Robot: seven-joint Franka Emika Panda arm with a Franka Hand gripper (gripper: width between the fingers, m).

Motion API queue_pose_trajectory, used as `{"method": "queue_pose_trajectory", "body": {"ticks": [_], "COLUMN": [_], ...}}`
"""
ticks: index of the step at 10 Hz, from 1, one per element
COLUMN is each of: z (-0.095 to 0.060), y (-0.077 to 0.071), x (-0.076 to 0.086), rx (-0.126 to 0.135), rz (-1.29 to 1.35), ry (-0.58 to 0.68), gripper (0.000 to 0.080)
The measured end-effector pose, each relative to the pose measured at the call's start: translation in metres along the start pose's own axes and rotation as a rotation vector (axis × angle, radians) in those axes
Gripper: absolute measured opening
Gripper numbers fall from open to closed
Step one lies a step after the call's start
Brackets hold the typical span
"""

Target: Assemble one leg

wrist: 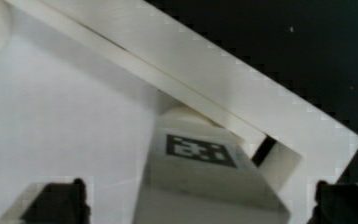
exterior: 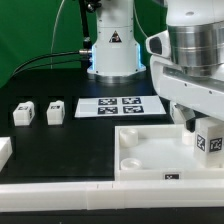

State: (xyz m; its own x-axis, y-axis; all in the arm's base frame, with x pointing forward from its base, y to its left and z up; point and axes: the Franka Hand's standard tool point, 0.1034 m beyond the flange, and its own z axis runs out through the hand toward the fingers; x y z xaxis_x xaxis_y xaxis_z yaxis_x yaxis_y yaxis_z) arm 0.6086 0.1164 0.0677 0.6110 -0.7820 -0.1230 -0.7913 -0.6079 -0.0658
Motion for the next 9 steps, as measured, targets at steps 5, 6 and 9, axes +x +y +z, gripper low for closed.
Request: {"method": "queue_pose_trajectory", "body": {"ticks": [5,6,9], "z": [-0.0019,-0.0016,-0.0005], "y": [-0.0040,-0.0039,-0.0032], "x": [-0.0061,-0.0048,-0.0030], "rx": [-0.044,-0.052,-0.063], "rz": [-0.589,-0.743,-1.063], "ry": [0.033,0.041,0.042], "gripper": [0.0649,0.0649,0.0649]}}
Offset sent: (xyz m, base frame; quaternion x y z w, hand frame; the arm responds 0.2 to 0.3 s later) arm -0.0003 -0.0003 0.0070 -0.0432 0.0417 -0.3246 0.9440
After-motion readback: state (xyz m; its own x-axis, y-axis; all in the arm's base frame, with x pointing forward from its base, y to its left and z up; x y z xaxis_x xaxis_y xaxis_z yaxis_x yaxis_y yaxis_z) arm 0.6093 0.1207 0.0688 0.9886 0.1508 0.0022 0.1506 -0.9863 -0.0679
